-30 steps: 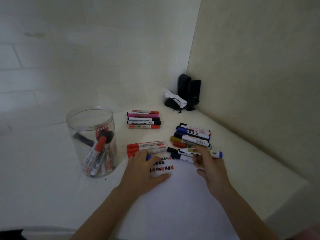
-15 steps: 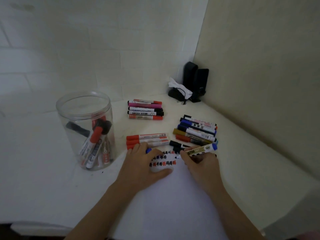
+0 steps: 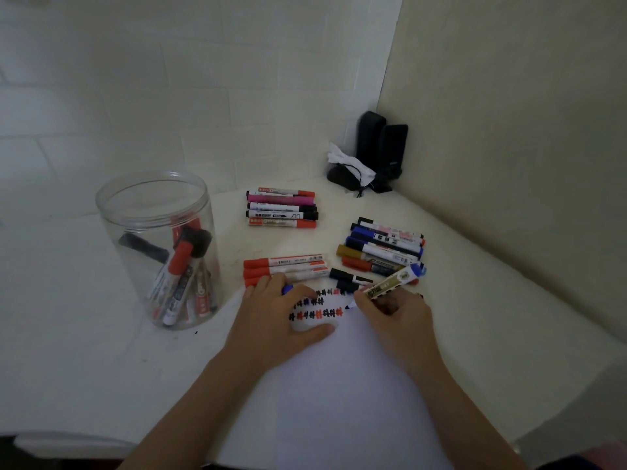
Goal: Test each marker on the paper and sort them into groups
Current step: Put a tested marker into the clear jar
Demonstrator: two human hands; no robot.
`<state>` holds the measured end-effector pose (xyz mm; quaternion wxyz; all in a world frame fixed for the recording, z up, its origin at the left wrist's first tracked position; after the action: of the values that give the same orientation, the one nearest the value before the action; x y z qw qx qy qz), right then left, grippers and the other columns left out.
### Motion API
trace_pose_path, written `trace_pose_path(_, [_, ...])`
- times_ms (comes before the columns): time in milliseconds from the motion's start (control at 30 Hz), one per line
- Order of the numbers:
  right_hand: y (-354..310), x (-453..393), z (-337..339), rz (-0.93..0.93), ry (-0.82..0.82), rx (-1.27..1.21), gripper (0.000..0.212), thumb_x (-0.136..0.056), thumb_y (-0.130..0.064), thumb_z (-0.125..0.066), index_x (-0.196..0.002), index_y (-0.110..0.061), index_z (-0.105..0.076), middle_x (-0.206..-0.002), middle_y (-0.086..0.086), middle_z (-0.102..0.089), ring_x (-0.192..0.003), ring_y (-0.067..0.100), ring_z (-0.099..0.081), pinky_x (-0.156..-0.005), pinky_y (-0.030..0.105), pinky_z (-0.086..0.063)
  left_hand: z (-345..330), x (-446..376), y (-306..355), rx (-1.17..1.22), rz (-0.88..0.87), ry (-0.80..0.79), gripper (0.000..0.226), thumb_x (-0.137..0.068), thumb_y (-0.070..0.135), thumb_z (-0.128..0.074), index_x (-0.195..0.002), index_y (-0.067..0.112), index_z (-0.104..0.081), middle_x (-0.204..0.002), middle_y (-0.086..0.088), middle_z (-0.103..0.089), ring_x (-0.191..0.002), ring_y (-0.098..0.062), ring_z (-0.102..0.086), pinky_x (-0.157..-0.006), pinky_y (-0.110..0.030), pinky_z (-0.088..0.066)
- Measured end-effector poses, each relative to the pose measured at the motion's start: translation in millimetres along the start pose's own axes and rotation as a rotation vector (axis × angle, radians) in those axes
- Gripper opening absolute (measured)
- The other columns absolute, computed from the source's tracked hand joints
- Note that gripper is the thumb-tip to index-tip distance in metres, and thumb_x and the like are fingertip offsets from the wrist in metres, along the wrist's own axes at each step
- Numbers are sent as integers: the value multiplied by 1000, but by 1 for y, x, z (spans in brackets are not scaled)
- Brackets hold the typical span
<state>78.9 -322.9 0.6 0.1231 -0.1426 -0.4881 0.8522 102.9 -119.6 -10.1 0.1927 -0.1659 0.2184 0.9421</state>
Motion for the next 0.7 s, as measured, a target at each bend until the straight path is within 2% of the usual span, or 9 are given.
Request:
trace_pose_path(100, [0, -1, -2, 7, -9, 14, 18, -81, -34, -74, -73, -19, -71, -69, -5, -72, -71, 11, -68, -71, 33, -55, 0, 0, 0, -4, 1, 6, 70, -67, 86, -41, -113, 37, -62, -99, 13, -46, -93, -8, -41, -85, -28, -36])
trace_pose_path(267, [-6, 3, -2, 57, -24, 9, 13, -82, -30, -75, -71, -28, -68, -69, -13, -70, -70, -2, -65, -60, 11, -49, 0, -1, 1, 4, -5, 16, 69, -67, 85, -43, -112, 37, -63, -96, 14, -44, -91, -9, -41, -83, -29, -37])
trace_pose_path(433, [-5, 2, 1, 46, 6, 0, 12, -82, -29, -74, -72, -24, -70, -70, -9, -71, -70, 7, -66, -62, 20, -50, 1, -1, 1, 3, -7, 15, 69, -67, 85, -42, -111, 37, -62, -94, 15, -42, -89, -7, -38, -82, -27, -34])
trace_pose_path(567, [-5, 6, -3, 47, -41, -45, 12, -82, -27, -74, -72, -26, -69, -69, -7, -71, -69, 5, -67, -64, 22, -52, 1, -1, 1, 1, -14, 32, 68, -67, 85, -44, -110, 35, -64, -92, 14, -43, -87, -8, -40, -80, -29, -38])
trace_pose_path(700, [-5, 4, 0, 67, 10, 16, 14, -82, -29, -74, -71, -23, -68, -69, -7, -70, -68, 9, -65, -62, 20, -51, 0, -1, 2, -2, -5, 4, 70, -66, 85, -41, -112, 37, -62, -94, 14, -44, -89, -8, -39, -81, -26, -34])
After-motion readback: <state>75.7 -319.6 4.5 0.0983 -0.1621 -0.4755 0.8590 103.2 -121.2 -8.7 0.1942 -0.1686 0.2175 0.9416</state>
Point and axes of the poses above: each hand's wrist, its own x-axis away from the middle knuckle, its own z-axis out of the back of the hand, y = z × x, the point moved 8 cm from there along -x, towards the middle knuckle
